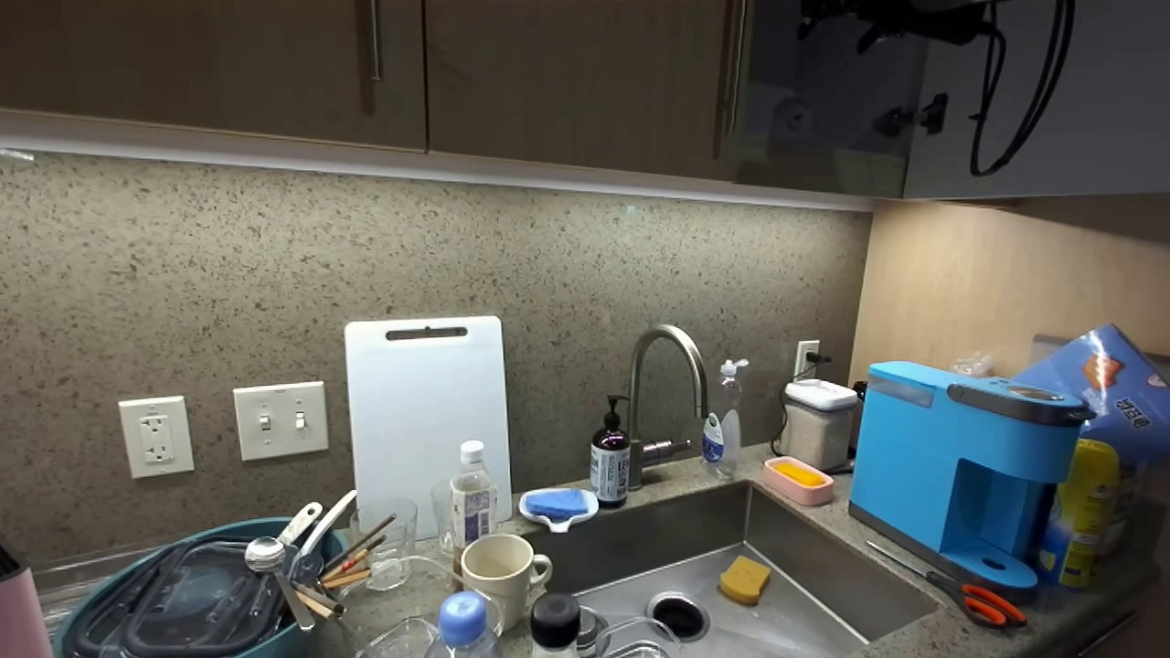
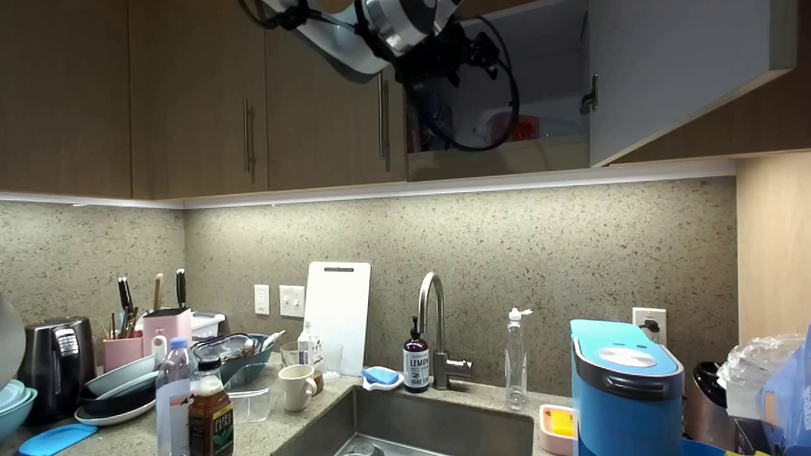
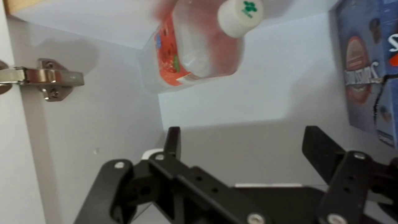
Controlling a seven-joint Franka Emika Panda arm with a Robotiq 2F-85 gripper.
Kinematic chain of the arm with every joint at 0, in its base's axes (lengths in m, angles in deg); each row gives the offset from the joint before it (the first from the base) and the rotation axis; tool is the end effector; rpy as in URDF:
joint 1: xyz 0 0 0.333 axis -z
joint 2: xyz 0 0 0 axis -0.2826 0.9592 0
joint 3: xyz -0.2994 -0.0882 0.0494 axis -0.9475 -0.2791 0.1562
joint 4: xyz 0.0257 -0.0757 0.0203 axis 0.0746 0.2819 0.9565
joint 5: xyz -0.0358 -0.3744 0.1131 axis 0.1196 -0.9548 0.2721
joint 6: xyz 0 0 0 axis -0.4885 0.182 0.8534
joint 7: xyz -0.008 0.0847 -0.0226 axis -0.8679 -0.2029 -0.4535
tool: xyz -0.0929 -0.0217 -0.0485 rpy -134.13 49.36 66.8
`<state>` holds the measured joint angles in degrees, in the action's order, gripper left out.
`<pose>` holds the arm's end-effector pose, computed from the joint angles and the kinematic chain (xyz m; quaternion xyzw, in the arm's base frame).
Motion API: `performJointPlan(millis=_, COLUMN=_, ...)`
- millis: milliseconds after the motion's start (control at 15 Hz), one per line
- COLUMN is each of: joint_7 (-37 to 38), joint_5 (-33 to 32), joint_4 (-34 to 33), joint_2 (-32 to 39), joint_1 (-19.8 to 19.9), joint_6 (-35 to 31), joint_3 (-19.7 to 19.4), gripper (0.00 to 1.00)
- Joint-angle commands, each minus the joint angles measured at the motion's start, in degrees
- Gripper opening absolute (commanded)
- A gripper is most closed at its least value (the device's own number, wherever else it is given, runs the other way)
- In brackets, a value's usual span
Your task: Put the bottle with an orange label on the bottom shelf of the open cabinet
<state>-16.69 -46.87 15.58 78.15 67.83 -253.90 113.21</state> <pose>0.5734 -0.1132 0.7733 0.7750 -0.1867 0.6022 0.0427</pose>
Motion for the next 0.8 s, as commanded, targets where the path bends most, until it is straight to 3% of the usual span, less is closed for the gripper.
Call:
performJointPlan(millis=0, joint_7=2.9, joint_5=-3.1, joint_4=0.0, joint_2=0.0, joint_1=0.7, joint_6=0.0, joint_3=0.0, gripper=1.0)
performJointPlan(millis=133, joint_7=6.0, joint_5=-6.0, joint_4=0.0, joint_2=0.0, joint_1=1.3, joint_6=0.0, joint_3=0.0, gripper=1.0)
performJointPlan(millis=733, joint_7=6.1, joint_5=-6.0, joint_4=0.0, joint_2=-0.2, joint_1=1.3, joint_6=0.0, joint_3=0.1, gripper=1.0)
